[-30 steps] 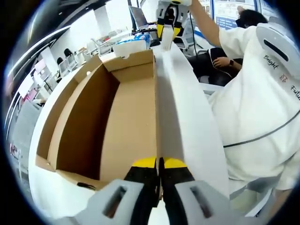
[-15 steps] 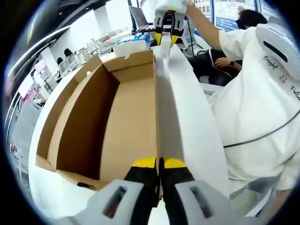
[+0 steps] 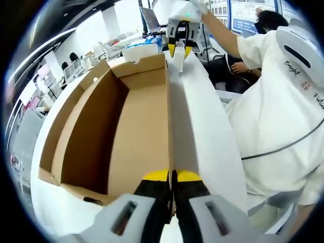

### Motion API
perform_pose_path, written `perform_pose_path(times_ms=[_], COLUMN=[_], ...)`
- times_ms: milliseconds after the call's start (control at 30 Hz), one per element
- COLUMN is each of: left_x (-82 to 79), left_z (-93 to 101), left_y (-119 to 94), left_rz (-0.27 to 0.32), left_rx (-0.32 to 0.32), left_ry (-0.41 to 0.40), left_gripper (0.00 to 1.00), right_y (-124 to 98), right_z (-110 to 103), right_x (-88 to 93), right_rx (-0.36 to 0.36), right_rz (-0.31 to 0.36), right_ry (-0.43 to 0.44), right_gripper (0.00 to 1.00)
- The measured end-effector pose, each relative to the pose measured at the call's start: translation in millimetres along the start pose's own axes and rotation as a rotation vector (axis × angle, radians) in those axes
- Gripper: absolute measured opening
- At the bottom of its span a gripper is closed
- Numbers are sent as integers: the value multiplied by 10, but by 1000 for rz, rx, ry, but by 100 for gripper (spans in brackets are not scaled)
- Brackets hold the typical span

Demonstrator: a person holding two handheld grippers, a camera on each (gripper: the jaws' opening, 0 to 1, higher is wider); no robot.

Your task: Operate the shoe box by opening the lid, removing the specified soft item, and placing it in the target area until the item is outside and the box remains undamaged.

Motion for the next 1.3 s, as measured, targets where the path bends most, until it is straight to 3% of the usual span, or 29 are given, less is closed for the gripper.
perform_pose_path(times_ms=[367, 733, 1033, 1300], left_x=[-5, -4, -5, -5], left_z=[5, 7, 10, 11], left_y=[4, 4, 3, 3], left_rz=[-4, -3, -3, -3], left_rx=[-4, -7, -7, -8], left_ry=[2, 2, 3, 3], left_gripper=[1, 1, 1, 1], right_y=[43, 60, -26, -190], right_z=[22, 34, 36, 38], right_x=[15, 31, 32, 54], right_rx=[11, 46, 77, 156], right_rz=[9, -3, 20, 63], right_ry=[-7, -66, -46, -34], right_gripper=[21, 23, 22, 20])
Point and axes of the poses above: the point that each gripper's makers call its tool centre point, and the gripper's own axes: y roughly forward along the fingers, z roughly to its right, x roughly out of its underside, the point moved 7 cm from there along -y, roughly backward along the fingers, and after that the axes turned 8 degrees about -z, right-handed, at the moved point
